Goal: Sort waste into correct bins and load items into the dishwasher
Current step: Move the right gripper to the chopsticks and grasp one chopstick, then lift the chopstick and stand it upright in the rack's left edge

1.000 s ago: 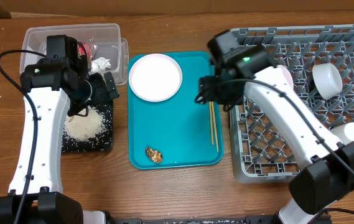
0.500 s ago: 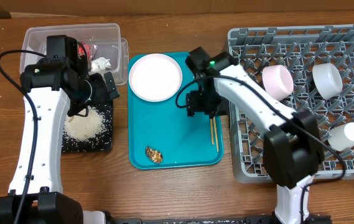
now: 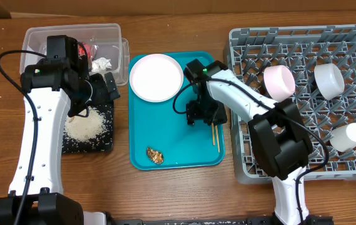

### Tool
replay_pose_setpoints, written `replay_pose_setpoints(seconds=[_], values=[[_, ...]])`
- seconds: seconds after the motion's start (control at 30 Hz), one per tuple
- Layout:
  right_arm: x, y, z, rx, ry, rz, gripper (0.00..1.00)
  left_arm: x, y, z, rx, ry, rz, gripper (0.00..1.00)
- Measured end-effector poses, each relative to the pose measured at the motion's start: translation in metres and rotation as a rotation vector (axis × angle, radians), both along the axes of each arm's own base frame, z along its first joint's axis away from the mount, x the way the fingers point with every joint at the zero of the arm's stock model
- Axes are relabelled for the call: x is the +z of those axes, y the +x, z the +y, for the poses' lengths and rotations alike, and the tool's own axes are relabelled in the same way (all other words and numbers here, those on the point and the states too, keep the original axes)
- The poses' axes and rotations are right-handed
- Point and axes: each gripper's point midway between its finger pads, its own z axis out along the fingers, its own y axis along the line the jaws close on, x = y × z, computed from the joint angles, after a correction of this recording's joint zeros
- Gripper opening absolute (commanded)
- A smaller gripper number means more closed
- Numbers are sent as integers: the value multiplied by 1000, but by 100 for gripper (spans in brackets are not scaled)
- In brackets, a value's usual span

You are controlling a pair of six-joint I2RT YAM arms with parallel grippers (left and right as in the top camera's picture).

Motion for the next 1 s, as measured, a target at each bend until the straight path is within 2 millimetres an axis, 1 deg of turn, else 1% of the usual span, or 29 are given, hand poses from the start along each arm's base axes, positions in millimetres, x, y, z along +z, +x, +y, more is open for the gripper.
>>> replay_pose_setpoints(seconds=[0.1, 0.27, 0.3, 0.4, 0.43, 0.5, 0.53, 0.87, 1.0], values=[[-6, -5, 0, -2, 10, 11, 77, 0, 0, 0, 0, 0, 0, 100], [-6, -6, 1, -6, 28, -11, 77, 0, 0, 0, 0, 0, 0, 100], [-6, -6, 0, -7, 31, -17, 73, 0, 0, 0, 0, 0, 0, 100], [-7, -7, -1, -22, 24, -17, 52, 0, 0, 0, 0, 0, 0, 100], [-7, -8, -3, -30, 17, -15, 43, 0, 0, 0, 0, 0, 0, 100], [-8, -9, -4, -52, 8, -11, 34, 0, 0, 0, 0, 0, 0, 100], [-8, -10, -5, -59, 5, -8, 31, 0, 0, 0, 0, 0, 0, 100], [-8, -10, -4, -102, 1, -4, 11, 0, 0, 0, 0, 0, 0, 100], [-9, -10, -4, -106, 0, -3, 10, 0, 0, 0, 0, 0, 0, 100]])
